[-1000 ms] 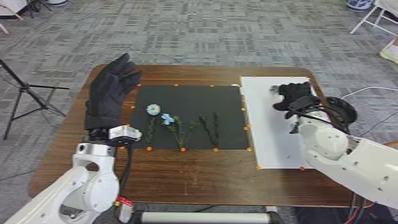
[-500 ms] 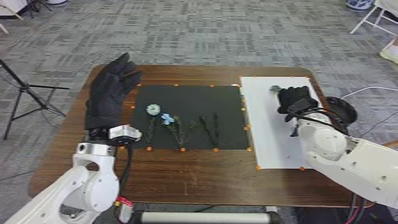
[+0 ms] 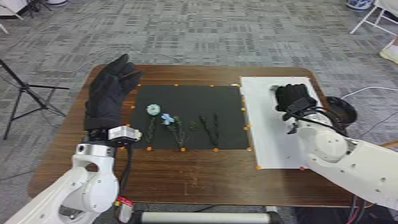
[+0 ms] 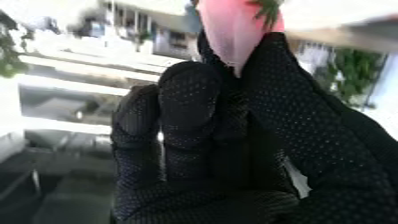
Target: Arrange flowers
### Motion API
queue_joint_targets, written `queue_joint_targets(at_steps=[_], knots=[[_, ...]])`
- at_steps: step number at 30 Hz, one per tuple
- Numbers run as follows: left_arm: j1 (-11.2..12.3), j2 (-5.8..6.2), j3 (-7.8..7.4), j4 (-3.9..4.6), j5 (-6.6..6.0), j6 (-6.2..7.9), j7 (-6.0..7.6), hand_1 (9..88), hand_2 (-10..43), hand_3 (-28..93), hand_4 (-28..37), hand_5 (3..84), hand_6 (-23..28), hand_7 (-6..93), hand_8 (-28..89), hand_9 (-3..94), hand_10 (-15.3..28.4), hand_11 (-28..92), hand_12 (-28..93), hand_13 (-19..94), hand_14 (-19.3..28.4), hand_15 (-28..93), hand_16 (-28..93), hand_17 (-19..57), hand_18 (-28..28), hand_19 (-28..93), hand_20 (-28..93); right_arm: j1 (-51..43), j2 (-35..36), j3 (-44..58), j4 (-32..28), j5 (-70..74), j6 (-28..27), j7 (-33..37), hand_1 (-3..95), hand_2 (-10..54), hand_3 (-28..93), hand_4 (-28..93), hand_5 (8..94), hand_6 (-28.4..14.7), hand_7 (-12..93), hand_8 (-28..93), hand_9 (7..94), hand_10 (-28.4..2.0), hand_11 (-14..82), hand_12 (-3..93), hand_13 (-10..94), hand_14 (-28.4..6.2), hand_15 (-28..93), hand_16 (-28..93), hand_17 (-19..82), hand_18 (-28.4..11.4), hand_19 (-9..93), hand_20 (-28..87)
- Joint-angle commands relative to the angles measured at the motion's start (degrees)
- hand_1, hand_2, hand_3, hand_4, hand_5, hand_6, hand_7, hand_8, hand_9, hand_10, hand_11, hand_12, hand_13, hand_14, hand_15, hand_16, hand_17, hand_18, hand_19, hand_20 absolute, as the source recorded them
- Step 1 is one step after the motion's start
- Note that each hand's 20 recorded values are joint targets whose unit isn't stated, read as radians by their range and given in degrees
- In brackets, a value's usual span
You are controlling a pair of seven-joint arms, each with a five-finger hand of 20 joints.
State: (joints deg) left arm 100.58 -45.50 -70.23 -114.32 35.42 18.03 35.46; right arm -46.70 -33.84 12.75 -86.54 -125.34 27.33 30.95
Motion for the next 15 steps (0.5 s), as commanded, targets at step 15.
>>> queue_joint_targets(at_steps=[15], knots=[[-5.9,0.68,3.74,1.23,0.35,-1.14,0.78,29.0,-3.0,71,-23.5,32.8,2.0,24.4,-10,28.5,12.4,29,20,25,14.7,39,5,-7.5,20.3,41,19,6.8,-21.9,-6.1,-3.2,-0.7,1.7,-2.2,51.7,-9.5,84,-26,71.1,1.4,47,8,82.6,-5.2,21.1,53.7,72,-1.5,60,46,34,-18.2,81,51]])
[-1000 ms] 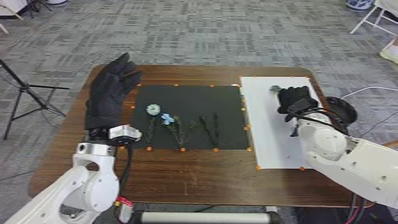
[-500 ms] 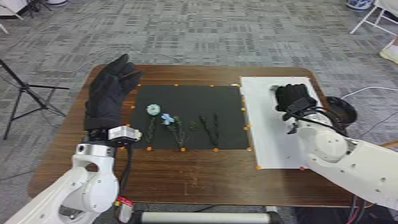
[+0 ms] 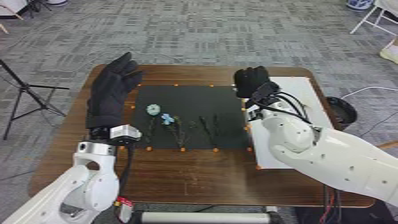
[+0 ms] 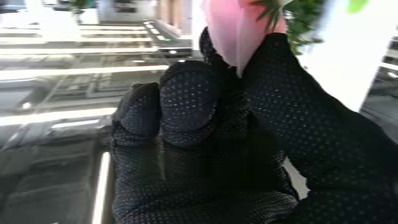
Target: Arrange flowers
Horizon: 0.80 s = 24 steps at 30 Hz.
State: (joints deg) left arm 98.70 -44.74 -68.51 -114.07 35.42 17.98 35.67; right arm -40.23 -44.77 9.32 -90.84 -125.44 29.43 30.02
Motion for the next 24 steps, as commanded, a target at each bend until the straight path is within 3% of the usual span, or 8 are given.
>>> queue_joint_targets(at_steps=[1,6,17,24], knots=[[-4.7,-0.13,2.42,1.28,0.32,-1.22,0.66,29.0,-3.0,71,-23.4,32.8,2.0,24.4,-10,28.5,12.3,29,20,25,14.7,39,5,-7.5,20.3,41,19,0.2,-11.9,-2.9,1.6,-0.4,-0.7,-1.5,51.7,-9.5,84,-26,71.1,1.4,47,8,82.6,-5.2,21.1,53.7,72,-1.4,60,46,34,-18.2,81,51],[-7.2,-0.36,3.87,1.98,0.33,-1.28,0.5,29.0,-3.0,71,-23.4,32.9,2.1,24.4,-10,28.5,12.4,29,20,25,14.7,39,5,-7.5,20.3,41,19,-0.5,-15.0,-3.7,4.2,0.0,-1.8,-2.4,51.8,-9.5,84,-27,71.0,1.4,47,8,82.6,-5.3,21.0,53.6,72,-1.5,60,46,34,-18.3,81,51],[-6.3,-0.13,3.3,1.08,0.32,-1.95,0.59,29.0,-3.0,71,-23.4,32.9,2.1,24.2,-10,28.6,12.5,29,20,25,14.7,39,5,-7.5,20.4,41,19,-0.6,-17.3,-6.5,6.1,-0.2,-3.2,-2.0,52.0,-9.5,84,-27,71.1,1.4,47,8,82.7,-5.2,20.9,53.4,72,-1.5,60,46,34,-18.2,81,51],[-7.1,-0.62,3.82,1.56,0.36,-2.18,0.41,29.0,-3.0,71,-23.4,32.9,2.1,24.2,-10,28.5,12.4,29,20,25,14.6,39,5,-7.5,20.4,41,19,-0.6,-18.7,-7.1,7.8,-0.8,-3.1,-1.5,52.0,-9.5,84,-28,71.1,1.3,47,7,82.7,-5.2,20.6,52.9,72,-1.6,59,46,34,-18.2,81,51]])
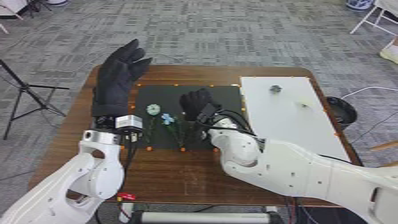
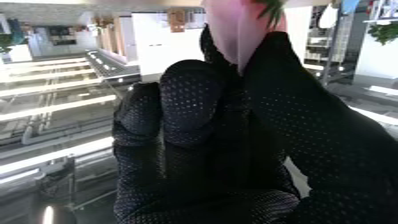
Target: Arrange flowers
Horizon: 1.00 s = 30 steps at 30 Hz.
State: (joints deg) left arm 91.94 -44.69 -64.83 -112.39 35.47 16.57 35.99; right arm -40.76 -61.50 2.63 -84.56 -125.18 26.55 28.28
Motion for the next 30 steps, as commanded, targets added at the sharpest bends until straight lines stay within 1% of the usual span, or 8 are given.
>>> queue_joint_targets(at_steps=[1,4,8,16,21,27,28,30], knots=[[-0.4,-0.64,0.2,-0.13,0.23,-0.76,0.14,28.9,-3.0,71,-23.4,32.9,2.1,24.2,-10,28.5,12.4,29,20,25,14.6,39,5,-7.5,20.4,41,19,-0.1,-2.2,-0.4,1.7,-1.0,-0.1,0.3,52.0,-9.5,84,-28,71.1,1.3,47,7,82.7,-5.1,20.5,52.8,72,-1.6,59,46,34,-18.3,81,51],[-0.5,-0.83,0.26,-0.05,0.24,-0.72,0.14,28.9,-3.0,71,-23.4,32.9,2.1,24.1,-10,28.6,12.4,29,20,25,14.7,39,5,-7.5,20.4,41,19,-0.3,-2.8,-0.2,2.2,-1.4,0.0,0.7,52.1,-9.5,84,-28,70.9,1.4,47,7,82.6,-5.0,20.4,52.8,72,-1.6,59,46,34,-18.2,81,51],[-0.9,-1.11,0.4,0.27,0.31,-0.89,0.02,28.9,-3.0,71,-23.4,32.9,2.1,24.1,-10,28.6,12.4,29,20,25,14.7,39,5,-7.5,20.3,41,19,-0.4,-3.3,-0.2,2.4,-1.7,0.1,0.9,52.0,-9.5,84,-28,70.7,1.6,47,7,82.5,-4.8,20.3,52.9,72,-1.5,59,46,34,-18.1,81,51],[-1.2,-1.37,0.57,0.48,0.21,-0.96,0.28,28.9,-3.0,71,-23.4,32.9,2.1,24.1,-10,28.6,12.4,29,20,25,14.6,39,5,-7.5,20.4,41,19,-0.1,-3.7,-0.8,2.0,-1.2,-0.2,1.4,51.7,-9.5,84,-28,70.3,1.9,47,7,82.3,-4.5,19.9,52.8,71,-1.5,59,46,34,-18.0,80,51],[-1.5,-1.26,0.8,0.63,0.08,-0.72,0.4,28.9,-3.0,71,-23.4,33.0,2.1,24.2,-10,28.6,12.4,29,20,25,14.6,39,5,-7.5,20.4,41,19,-0.2,-3.5,-0.5,1.9,-1.2,-0.7,1.3,50.5,-9.5,83,-28,69.3,2.2,46,7,81.6,-4.2,19.5,52.7,71,-1.7,59,47,33,-17.9,80,51],[-1.1,-1.25,0.36,0.44,0.2,-0.83,0.42,29.0,-3.0,71,-23.4,32.9,2.1,24.3,-10,28.6,12.4,29,20,25,14.6,39,5,-7.5,20.3,41,19,-0.2,-3.3,-0.5,1.9,-1.3,-0.7,1.8,48.9,-9.5,81,-28,67.3,2.1,46,7,80.3,-4.2,19.0,52.6,69,-2.0,60,46,32,-17.8,80,51],[-0.9,-1.21,0.21,0.31,0.16,-0.75,0.41,29.0,-3.0,71,-23.4,33.0,2.1,24.3,-10,28.6,12.4,29,20,25,14.6,39,5,-7.5,20.3,41,19,-0.4,-3.3,-0.4,1.8,-1.4,-0.8,1.8,48.9,-9.5,81,-28,67.2,2.2,46,7,80.3,-4.2,19.0,52.5,69,-1.9,60,46,32,-17.8,80,51],[-0.9,-1.32,0.14,0.35,0.24,-0.91,0.36,29.0,-3.0,71,-23.4,33.0,2.1,24.3,-10,28.6,12.4,29,20,25,14.6,39,5,-7.5,20.4,41,19,-0.4,-3.1,-0.3,1.7,-1.4,-0.6,2.0,48.3,-9.5,80,-28,67.0,2.1,46,7,80.0,-4.1,19.0,52.5,69,-2.0,61,46,32,-17.7,80,51]])
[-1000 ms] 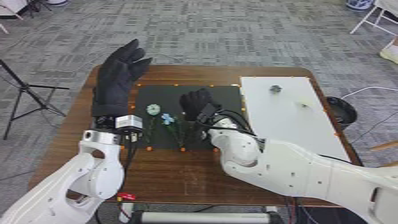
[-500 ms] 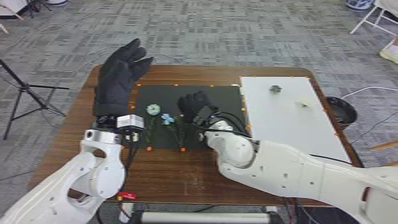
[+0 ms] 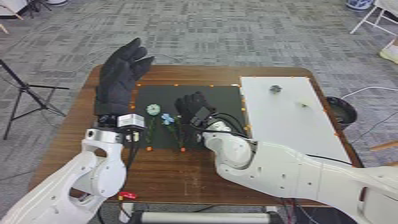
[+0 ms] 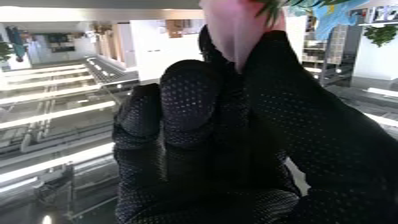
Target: Arrange flowers
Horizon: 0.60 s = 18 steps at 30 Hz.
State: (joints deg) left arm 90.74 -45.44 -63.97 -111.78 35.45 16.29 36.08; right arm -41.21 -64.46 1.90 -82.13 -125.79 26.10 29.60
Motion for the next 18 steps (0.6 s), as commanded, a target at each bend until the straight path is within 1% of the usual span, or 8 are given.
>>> queue_joint_targets(at_steps=[1,3,6,10,15,18], knots=[[0.4,-0.54,-0.75,-0.32,0.28,-0.49,0.3,29.0,-3.0,71,-23.4,33.0,2.1,24.2,-10,28.5,12.3,29,20,25,14.6,39,5,-7.5,20.4,41,19,0.1,-0.2,0.4,-0.8,-0.7,-0.2,0.7,47.9,-9.5,80,-28,66.9,2.1,46,7,79.7,-4.3,19.0,52.5,69,-2.2,61,45,32,-17.6,80,51],[0.3,-0.54,-0.67,-0.25,0.11,-0.58,0.39,29.0,-3.0,71,-23.5,33.0,2.2,24.2,-10,28.6,12.3,29,20,25,14.7,39,5,-7.5,20.4,41,19,0.1,-0.1,0.5,-0.9,-0.3,0.0,0.7,47.3,-9.5,79,-28,66.4,2.0,46,7,79.4,-4.4,19.0,52.3,68,-2.2,62,45,32,-17.7,79,51],[0.4,-0.53,-0.79,-0.25,0.17,-0.59,0.38,29.0,-3.0,71,-23.5,32.9,2.2,24.2,-10,28.6,12.3,29,20,25,14.7,39,5,-7.5,20.4,41,19,0.1,0.0,0.6,-0.8,-0.2,-0.3,0.4,46.4,-9.5,78,-28,65.9,1.8,46,7,78.9,-4.6,19.0,52.1,68,-2.8,62,44,31,-17.7,79,51],[0.9,-0.42,-1.11,-0.52,0.16,-0.4,0.31,29.0,-3.0,71,-23.5,33.0,2.2,24.1,-10,28.6,12.4,29,20,25,14.6,39,5,-7.5,20.3,41,19,-0.1,0.1,0.7,-1.0,-0.3,-0.7,0.8,45.2,-9.5,77,-28,65.7,1.5,46,7,78.1,-4.7,19.2,52.3,67,-3.6,64,41,31,-17.9,79,51],[1.0,-0.58,-1.23,-0.52,0.25,-0.59,0.25,29.0,-3.0,71,-23.5,33.0,2.2,24.1,-10,28.6,12.4,29,20,25,14.7,39,5,-7.5,20.3,41,19,-0.3,0.1,0.9,-0.9,-0.2,-0.8,1.0,43.9,-9.5,76,-28,65.1,1.5,46,7,77.6,-4.8,19.3,52.0,67,-4.2,66,38,31,-18.0,79,51],[0.8,-0.66,-1.09,-0.41,0.21,-0.43,0.21,29.0,-3.0,71,-23.5,33.0,2.2,24.1,-10,28.6,12.4,29,20,25,14.7,39,5,-7.5,20.4,41,19,-0.2,-0.1,0.7,-0.5,-0.5,0.4,1.2,43.6,-9.5,73,-28,64.7,1.5,45,7,75.7,-5.4,23.2,48.9,67,-4.2,67,35,31,-17.9,79,51]])
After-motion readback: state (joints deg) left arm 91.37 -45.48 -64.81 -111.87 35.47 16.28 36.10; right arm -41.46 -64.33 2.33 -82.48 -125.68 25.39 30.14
